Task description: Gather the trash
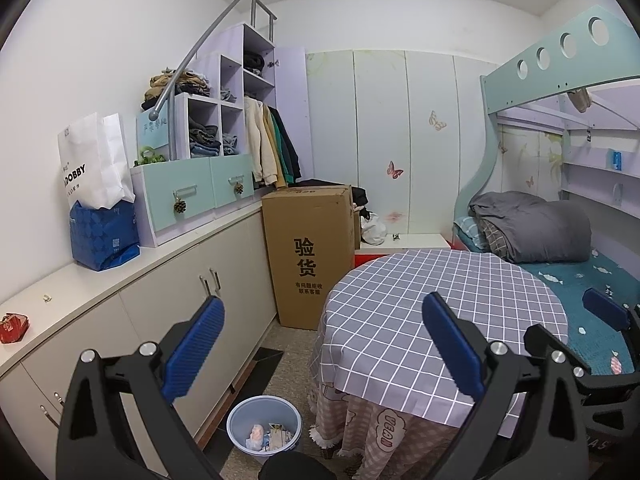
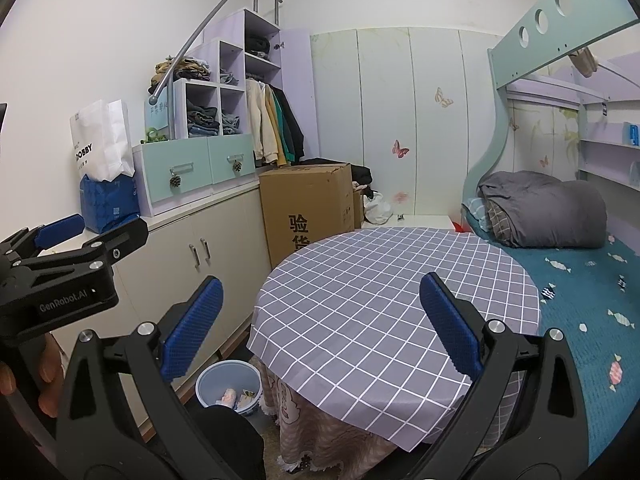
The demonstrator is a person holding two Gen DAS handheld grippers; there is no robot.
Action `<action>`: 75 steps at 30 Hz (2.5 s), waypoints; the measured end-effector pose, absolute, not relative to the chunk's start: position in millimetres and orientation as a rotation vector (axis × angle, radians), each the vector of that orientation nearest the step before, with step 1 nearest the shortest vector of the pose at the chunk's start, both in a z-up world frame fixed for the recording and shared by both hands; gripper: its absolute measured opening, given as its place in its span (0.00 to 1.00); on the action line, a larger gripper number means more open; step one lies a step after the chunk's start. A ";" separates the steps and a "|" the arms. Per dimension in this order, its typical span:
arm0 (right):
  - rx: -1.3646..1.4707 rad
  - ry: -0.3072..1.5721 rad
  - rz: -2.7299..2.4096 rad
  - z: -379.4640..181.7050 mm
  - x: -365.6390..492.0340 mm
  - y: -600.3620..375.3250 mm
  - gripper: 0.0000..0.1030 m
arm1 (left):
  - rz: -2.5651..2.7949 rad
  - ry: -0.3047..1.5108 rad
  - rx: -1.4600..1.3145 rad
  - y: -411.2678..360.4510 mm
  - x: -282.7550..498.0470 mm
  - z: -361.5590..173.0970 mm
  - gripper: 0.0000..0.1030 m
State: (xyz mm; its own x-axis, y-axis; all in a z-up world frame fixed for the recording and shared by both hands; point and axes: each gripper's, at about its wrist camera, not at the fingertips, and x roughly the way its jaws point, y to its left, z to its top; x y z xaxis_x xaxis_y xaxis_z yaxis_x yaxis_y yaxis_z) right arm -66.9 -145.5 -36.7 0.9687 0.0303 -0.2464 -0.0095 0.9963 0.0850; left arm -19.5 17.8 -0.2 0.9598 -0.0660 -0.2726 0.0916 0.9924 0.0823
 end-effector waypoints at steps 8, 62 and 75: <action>0.084 0.258 0.022 -38.6 -64.5 -146.0 0.94 | -0.075 0.279 0.101 16.9 -18.5 0.3 0.94; 0.091 0.263 0.028 -42.7 -67.6 -141.4 0.94 | -0.074 0.298 0.116 19.6 -16.1 -6.4 0.94; 0.092 0.270 0.030 -46.2 -68.3 -138.2 0.94 | -0.075 0.303 0.120 20.4 -15.5 -8.3 0.94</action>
